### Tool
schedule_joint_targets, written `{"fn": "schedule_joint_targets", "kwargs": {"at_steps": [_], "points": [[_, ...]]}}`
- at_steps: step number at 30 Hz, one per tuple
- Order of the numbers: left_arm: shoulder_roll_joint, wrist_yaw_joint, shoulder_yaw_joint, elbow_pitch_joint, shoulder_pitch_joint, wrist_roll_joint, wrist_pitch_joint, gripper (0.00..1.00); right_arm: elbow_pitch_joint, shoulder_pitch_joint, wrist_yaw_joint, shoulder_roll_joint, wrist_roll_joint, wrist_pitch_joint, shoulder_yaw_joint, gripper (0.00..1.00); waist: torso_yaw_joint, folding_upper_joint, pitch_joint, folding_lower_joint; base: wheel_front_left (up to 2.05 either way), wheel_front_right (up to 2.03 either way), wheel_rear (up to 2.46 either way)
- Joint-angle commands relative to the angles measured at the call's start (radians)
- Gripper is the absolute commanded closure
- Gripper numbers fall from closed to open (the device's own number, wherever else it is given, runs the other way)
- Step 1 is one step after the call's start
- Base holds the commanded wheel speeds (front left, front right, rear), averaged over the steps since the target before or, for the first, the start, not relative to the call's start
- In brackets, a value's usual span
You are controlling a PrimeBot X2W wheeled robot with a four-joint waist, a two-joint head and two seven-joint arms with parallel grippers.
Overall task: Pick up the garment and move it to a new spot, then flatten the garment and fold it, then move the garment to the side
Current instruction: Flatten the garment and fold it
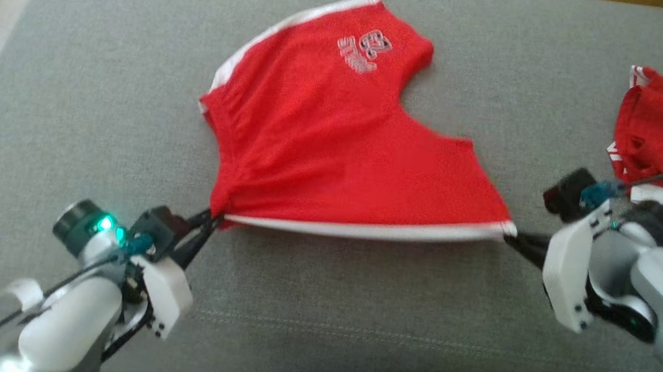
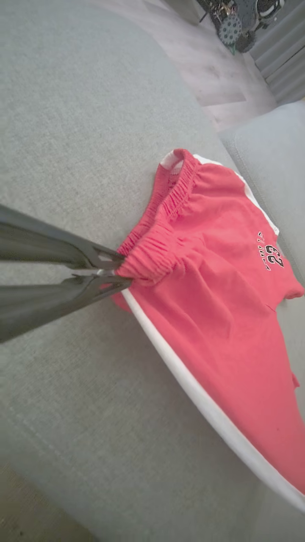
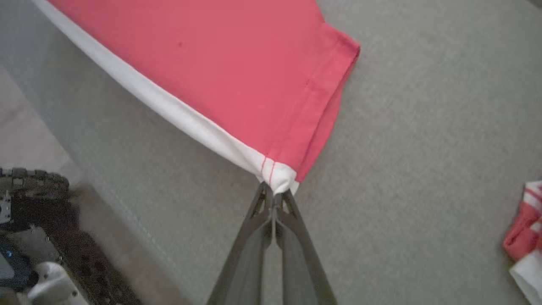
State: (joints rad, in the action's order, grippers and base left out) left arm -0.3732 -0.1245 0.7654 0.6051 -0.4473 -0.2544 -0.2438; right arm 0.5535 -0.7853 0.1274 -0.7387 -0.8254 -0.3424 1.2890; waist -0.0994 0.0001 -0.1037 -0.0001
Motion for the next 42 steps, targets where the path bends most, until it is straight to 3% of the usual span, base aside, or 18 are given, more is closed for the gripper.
{"fn": "schedule_joint_targets", "kwargs": {"at_steps": [1, 14, 21, 28, 34, 42], "points": [[-0.051, -0.002, -0.033, -0.035, -0.023, -0.009, 0.005, 1.0, -0.035, 0.03, 0.003, -0.051, 0.003, -0.031, -0.01, 1.0, 0.0, -0.0001, 0.005, 0.0001, 0.0, 0.0, 0.0], [-0.17, 0.001, -0.015, -0.277, 0.16, -0.099, 0.097, 1.0, -0.253, 0.131, 0.003, -0.252, -0.116, -0.337, -0.009, 1.0, 0.008, -0.0001, 0.081, 0.0001, 0.0, 0.0, 0.0], [-0.242, -0.002, 0.014, -0.45, 0.249, -0.152, 0.155, 1.0, -0.352, 0.134, 0.003, -0.319, -0.172, -0.424, -0.009, 1.0, 0.016, -0.0001, 0.089, 0.0001, 0.0, 0.0, 0.0], [-0.24, 0.031, -0.025, -0.52, 0.233, -0.185, 0.164, 1.0, -0.374, 0.078, 0.003, -0.301, -0.166, -0.373, -0.033, 1.0, 0.003, -0.0001, 0.06, 0.0001, 0.0, 0.0, 0.0], [-0.207, 0.049, -0.07, -0.541, 0.164, -0.225, 0.173, 1.0, -0.335, -0.021, 0.003, -0.249, -0.158, -0.296, -0.085, 1.0, -0.026, -0.0001, -0.004, 0.0001, 0.0, 0.0, 0.0], [-0.135, 0.043, -0.097, -0.489, 0.023, -0.253, 0.181, 1.0, -0.223, -0.193, 0.003, -0.178, -0.141, -0.228, -0.141, 1.0, -0.076, -0.0001, -0.105, 0.0001, 0.0, 0.0, 0.0]]}}
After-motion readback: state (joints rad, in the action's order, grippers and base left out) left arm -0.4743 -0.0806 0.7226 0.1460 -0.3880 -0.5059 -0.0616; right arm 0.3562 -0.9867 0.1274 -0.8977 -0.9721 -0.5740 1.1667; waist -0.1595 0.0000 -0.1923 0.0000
